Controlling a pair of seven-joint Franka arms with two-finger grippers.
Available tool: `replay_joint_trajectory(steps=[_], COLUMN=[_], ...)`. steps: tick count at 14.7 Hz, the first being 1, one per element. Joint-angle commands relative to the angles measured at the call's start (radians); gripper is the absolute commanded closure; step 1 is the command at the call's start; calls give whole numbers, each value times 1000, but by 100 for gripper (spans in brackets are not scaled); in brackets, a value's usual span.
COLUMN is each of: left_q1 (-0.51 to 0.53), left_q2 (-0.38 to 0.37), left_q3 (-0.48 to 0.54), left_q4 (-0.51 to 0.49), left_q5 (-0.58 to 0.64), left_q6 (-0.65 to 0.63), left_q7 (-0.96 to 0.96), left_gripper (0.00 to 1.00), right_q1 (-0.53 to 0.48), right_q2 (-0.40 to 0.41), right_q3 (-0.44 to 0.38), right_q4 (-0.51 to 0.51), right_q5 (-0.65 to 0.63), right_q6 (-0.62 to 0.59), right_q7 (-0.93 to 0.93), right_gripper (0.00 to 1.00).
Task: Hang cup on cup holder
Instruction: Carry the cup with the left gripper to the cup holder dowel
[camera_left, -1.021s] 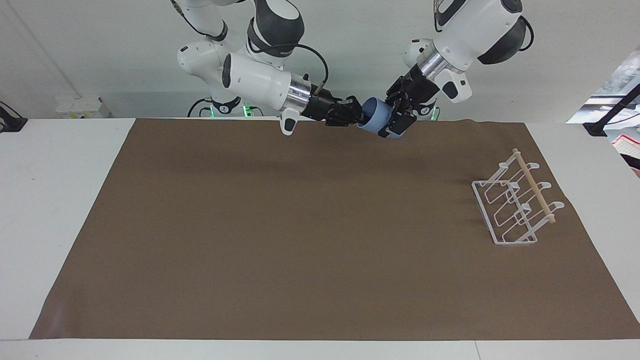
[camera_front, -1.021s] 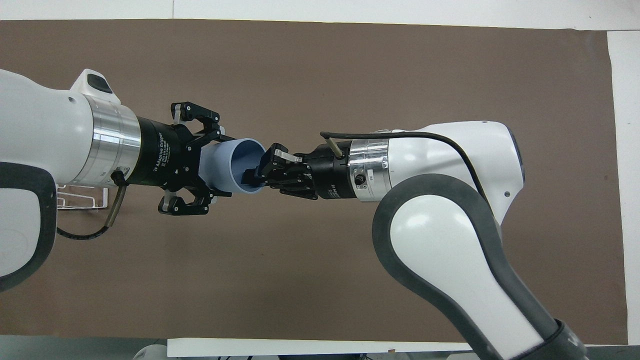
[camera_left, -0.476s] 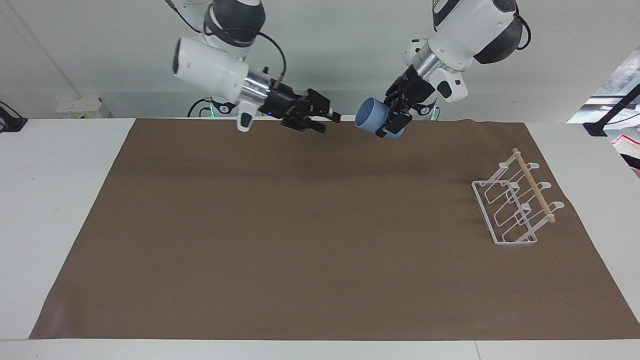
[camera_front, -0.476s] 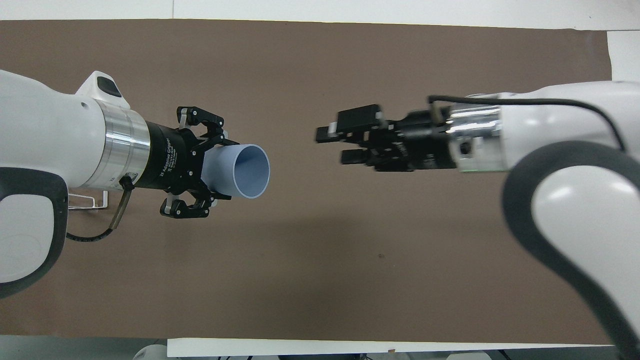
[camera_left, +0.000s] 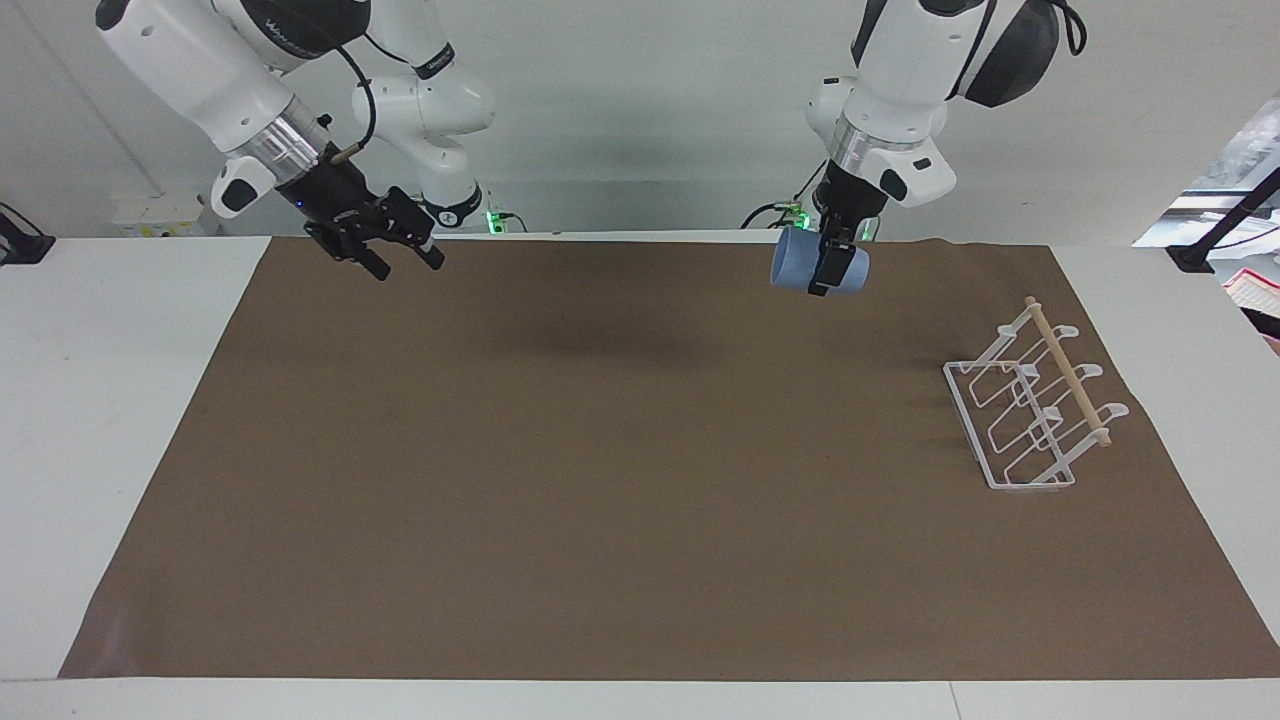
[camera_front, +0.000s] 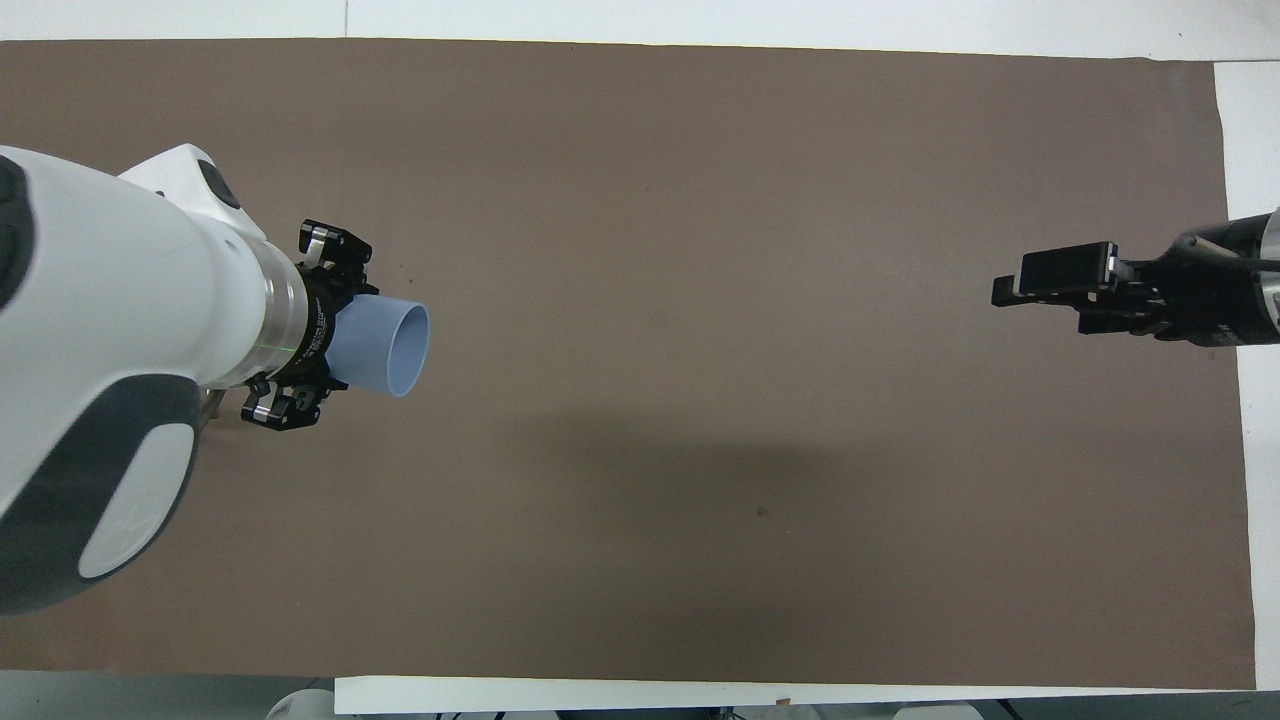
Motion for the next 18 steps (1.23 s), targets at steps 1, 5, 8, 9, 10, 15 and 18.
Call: replay_joint_trajectory(steps=[1, 5, 8, 9, 10, 15, 18], left_q1=[-42, -105, -123, -123, -117, -65, -19], left_q2=[37, 162, 251, 280, 326, 511, 521], left_q3=[7, 7, 7, 9, 9, 20, 20], left_q4=[-5, -3, -14, -19, -17, 15, 4], left_q5=[239, 655, 903, 972, 1055, 1278, 1323], left_q6=[-59, -204, -262, -274, -300, -414, -431], left_q7=[5, -12, -93, -131, -179, -351, -383], left_gripper=[100, 100, 100, 100, 100, 100, 100], right_q1=[-2, -19, -68, -70, -65, -94, -117], right_q2=[36, 108, 140, 145, 146, 181, 203], right_q3=[15, 7, 4, 11, 21, 25, 30], right_q4=[82, 277, 321, 324, 332, 372, 395], right_q5=[-239, -364, -389, -357, -357, -337, -319], right_q6=[-74, -305, -323, -323, -329, -372, -398], right_q7=[-31, -46, -132, -131, -131, -134, -137], right_gripper=[1, 1, 1, 1, 1, 1, 1])
